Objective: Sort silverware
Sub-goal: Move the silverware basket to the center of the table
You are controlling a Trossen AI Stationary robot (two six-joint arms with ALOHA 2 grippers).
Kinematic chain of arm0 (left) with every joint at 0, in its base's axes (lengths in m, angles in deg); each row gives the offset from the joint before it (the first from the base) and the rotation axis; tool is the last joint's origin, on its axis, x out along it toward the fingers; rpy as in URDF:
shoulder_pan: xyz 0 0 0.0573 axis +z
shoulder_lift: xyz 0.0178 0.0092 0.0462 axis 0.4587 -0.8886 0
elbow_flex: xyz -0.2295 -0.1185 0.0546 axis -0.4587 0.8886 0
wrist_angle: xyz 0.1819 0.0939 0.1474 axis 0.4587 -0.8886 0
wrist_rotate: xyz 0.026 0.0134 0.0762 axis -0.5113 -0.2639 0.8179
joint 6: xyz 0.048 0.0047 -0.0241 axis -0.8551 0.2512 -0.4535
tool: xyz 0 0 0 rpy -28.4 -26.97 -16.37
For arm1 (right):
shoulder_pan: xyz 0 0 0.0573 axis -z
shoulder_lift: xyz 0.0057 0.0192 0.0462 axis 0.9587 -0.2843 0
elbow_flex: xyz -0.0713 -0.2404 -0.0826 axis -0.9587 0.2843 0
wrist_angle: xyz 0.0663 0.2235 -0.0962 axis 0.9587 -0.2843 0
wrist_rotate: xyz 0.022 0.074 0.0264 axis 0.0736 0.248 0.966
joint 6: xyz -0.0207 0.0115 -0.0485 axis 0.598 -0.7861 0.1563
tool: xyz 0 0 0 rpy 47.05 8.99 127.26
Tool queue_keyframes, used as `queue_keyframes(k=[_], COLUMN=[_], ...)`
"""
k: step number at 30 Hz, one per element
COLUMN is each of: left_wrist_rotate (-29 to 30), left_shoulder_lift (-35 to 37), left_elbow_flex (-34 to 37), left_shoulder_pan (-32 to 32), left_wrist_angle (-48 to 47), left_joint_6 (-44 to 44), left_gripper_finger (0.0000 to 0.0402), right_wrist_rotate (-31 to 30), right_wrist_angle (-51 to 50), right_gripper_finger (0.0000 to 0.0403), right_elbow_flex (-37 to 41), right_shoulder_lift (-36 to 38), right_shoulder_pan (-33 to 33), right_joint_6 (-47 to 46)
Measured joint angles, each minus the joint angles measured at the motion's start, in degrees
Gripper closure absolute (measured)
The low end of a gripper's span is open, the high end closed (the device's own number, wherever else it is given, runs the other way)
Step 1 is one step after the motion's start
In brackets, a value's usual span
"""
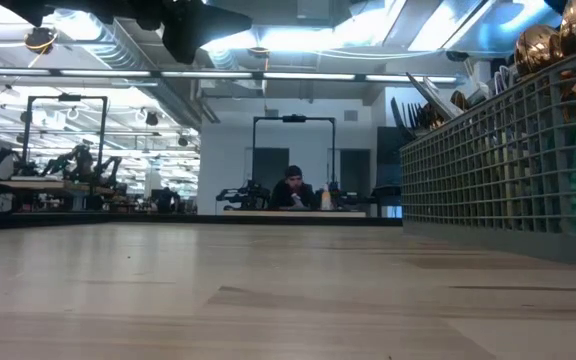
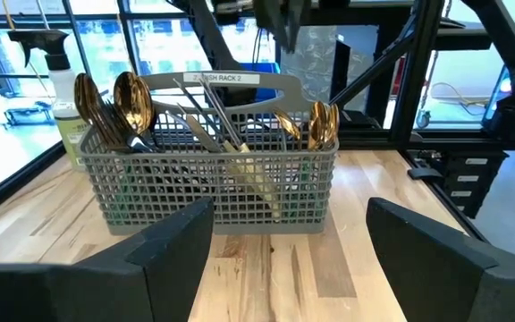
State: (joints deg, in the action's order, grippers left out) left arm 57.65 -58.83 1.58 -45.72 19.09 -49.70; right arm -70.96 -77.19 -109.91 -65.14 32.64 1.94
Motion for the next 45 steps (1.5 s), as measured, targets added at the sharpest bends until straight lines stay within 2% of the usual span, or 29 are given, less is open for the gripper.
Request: queue_keyframes(k=[6, 11, 16, 23, 31, 40, 45], left_wrist_rotate=[0.01, 0.01, 0.02, 0.02, 0.02, 0.02, 0.02], left_shoulder_lift=[0.0, 0.0, 0.0, 0.0, 0.0, 0.0, 0.0], left_elbow_flex=[0.0, 0.0, 0.0, 0.0, 0.02, 0.02, 0.02], left_shoulder_pan=[0.0, 0.0, 0.02, 0.01, 0.0, -0.02, -0.04], left_wrist_angle=[0.0, 0.0, 0.0, -0.02, -0.37, -0.33, -0.31], left_joint_6=[0.24, 0.24, 0.13, 0.04, 0.04, -0.07, -0.09], left_gripper_finger=[0.0121, 0.0121, 0.0121, 0.0121, 0.0121, 0.0121, 0.0121], right_wrist_rotate=[3.13, 3.15, 2.21, 2.2, -0.83, 0.86, 2.64], right_wrist_angle=[-10.18, -19.82, -22.31, -24.22, -12.04, -9.72, -4.36], right_gripper_finger=[0.0403, 0.0403, 0.0403, 0.0403, 0.0403, 0.0403, 0.0403], right_elbow_flex=[-0.84, -0.67, 0.44, 8.87, 16.51, 19.12, 20.9], right_shoulder_lift=[-1.02, -1.88, -3.63, -7.64, -1.83, 0.25, -0.44], right_shoulder_pan=[-0.02, -0.02, 1.47, 8.19, 17.66, 26.52, 29.28], right_joint_6=[-5.24, -11.71, -13.03, -11.7, -3.92, -5.65, -5.73])
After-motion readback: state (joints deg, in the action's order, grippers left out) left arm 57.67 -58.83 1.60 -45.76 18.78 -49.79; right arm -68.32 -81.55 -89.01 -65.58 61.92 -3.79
